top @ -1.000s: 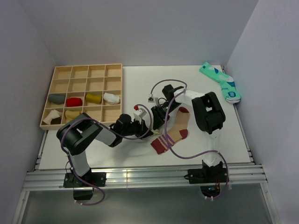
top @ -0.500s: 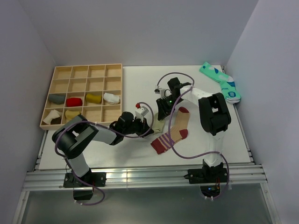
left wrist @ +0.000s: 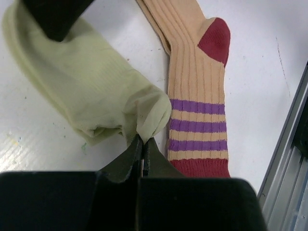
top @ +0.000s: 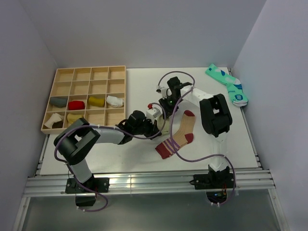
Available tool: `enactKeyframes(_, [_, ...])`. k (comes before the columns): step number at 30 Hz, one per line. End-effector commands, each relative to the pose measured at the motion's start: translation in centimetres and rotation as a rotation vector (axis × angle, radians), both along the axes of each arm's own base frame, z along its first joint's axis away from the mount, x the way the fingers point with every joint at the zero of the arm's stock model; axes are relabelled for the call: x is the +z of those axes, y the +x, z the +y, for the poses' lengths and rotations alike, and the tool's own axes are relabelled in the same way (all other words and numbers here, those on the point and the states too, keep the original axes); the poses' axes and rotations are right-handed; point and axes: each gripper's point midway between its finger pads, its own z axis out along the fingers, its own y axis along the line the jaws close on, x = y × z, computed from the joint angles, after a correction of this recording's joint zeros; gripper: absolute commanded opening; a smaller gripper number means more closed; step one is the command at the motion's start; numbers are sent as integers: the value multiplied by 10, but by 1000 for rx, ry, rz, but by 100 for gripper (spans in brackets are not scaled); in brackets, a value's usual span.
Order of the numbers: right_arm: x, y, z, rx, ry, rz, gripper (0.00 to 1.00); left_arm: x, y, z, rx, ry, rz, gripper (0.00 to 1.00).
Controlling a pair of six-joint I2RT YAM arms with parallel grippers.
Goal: Roll the socks
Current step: Adjust the sock at the center of the board.
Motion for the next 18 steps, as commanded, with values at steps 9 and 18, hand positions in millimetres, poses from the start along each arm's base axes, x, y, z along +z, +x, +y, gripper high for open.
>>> enactKeyframes(9, [-3,19,29,43,-21,-58,32,0,0,-8,-81,118,5,0])
enactKeyframes(18, [15,11,39,67,74,-78,33,-29,-7,-19,-120,139,194,0])
